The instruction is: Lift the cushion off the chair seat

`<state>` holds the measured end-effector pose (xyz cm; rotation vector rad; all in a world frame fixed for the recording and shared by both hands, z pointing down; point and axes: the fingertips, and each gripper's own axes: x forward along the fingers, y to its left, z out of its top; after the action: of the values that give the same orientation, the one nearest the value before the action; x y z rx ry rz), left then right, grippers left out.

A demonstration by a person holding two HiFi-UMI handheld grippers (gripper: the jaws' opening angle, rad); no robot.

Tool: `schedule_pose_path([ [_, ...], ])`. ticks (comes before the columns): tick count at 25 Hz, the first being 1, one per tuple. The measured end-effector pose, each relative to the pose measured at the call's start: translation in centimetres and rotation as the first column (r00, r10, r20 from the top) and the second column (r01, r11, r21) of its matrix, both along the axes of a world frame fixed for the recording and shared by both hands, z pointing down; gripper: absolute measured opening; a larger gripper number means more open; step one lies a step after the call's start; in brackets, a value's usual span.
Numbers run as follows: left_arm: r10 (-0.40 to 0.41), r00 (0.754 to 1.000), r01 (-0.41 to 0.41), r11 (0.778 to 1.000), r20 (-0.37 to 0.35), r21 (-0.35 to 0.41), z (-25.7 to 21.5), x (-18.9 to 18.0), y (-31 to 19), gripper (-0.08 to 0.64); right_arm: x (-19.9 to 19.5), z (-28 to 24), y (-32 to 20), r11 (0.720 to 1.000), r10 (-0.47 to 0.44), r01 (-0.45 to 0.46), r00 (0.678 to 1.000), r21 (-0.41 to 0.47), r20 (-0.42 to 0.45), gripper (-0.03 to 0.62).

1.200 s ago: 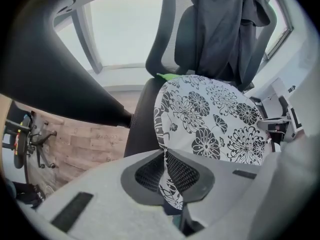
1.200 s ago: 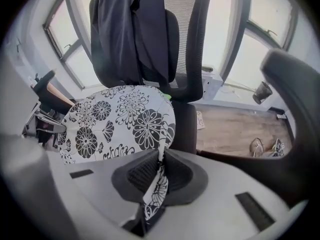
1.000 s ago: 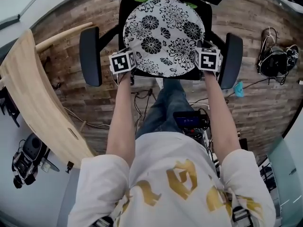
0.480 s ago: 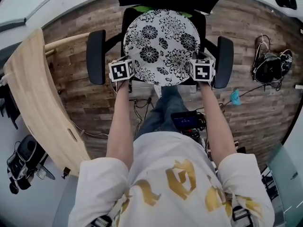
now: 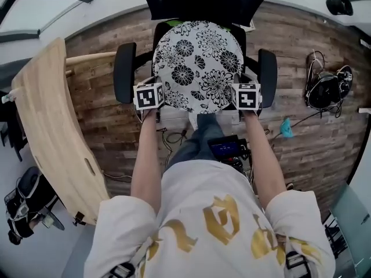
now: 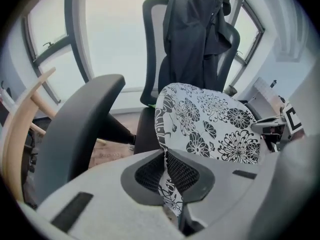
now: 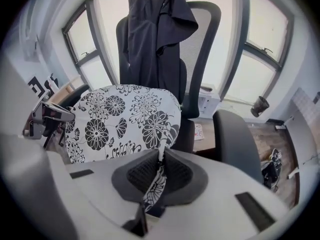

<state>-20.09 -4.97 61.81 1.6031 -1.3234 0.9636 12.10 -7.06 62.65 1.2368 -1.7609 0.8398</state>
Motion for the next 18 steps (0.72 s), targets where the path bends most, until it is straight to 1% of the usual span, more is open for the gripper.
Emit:
schedule_pose_path([
  [7, 0.009, 1.000, -0.008, 0.998, -0.027, 0.062, -1.7, 0.9, -0.3, 0.020, 1.0, -2.5, 0.6, 0.998, 0.033, -0.033, 0.999, 0.060, 0.013, 0.032],
  [11, 0.011, 0.999, -0.008, 0.995, -0.036, 0.096, -4.6, 1.0, 1.9, 0.021, 1.6, -4.8, 3.1, 0.995, 0.050, -0.053, 0.998, 0.088, 0.027, 0.032],
  [15, 0.035, 0.998, -0.027, 0.988, -0.050, 0.151, -5.6, 1.2, 1.9, 0.020, 2.0, -5.5, 3.8, 0.989, 0.072, -0.075, 0.997, 0.125, 0.036, 0.032],
  [18, 0.043, 0.998, -0.032, 0.981, -0.055, 0.190, -7.3, 1.2, 1.3, 0.021, 2.1, -7.0, 3.7, 0.984, 0.082, -0.089, 0.995, 0.155, 0.049, 0.032],
])
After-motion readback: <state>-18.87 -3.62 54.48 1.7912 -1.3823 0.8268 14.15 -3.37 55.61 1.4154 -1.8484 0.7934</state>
